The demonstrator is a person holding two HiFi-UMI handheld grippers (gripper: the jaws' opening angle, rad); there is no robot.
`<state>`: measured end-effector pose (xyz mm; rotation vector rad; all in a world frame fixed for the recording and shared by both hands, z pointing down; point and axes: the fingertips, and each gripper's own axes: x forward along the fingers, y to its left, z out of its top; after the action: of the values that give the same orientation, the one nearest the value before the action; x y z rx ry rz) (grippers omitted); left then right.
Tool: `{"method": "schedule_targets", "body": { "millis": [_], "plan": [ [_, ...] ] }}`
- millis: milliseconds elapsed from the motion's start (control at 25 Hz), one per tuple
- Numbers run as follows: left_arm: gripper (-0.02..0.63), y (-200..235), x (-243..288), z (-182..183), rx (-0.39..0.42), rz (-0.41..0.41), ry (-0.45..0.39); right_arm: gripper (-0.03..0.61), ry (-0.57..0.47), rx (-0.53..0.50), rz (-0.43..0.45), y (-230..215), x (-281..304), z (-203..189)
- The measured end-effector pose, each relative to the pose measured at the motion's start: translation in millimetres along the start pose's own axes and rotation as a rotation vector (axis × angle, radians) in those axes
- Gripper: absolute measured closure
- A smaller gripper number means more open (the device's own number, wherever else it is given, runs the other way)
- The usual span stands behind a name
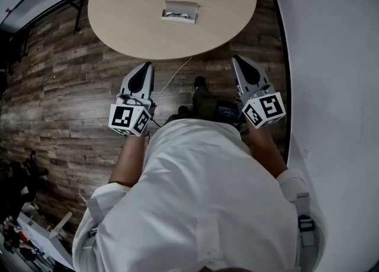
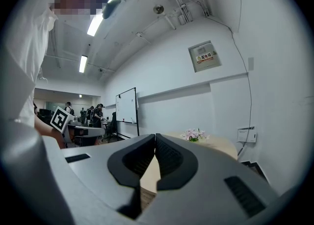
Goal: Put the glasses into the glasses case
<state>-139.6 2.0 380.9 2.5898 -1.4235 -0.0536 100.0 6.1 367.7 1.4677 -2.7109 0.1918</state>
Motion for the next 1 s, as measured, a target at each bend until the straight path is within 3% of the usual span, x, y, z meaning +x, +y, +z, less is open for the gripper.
{"method": "schedule_targets", "body": {
  "millis": [560,1000],
  "plan": [
    [0.611,-6.6,19.6,5.8,-0.033,-0.042,0.003,0.554,-0.004,-0.014,-0.019,-7.7,-1.6,10.6],
    [0.607,-18.2,23.4,10.1,-0.004,-0.103,-0.019,0.554,0.016,-0.007,-0.038,-24.1,3.8,5.4]
  ]
}}
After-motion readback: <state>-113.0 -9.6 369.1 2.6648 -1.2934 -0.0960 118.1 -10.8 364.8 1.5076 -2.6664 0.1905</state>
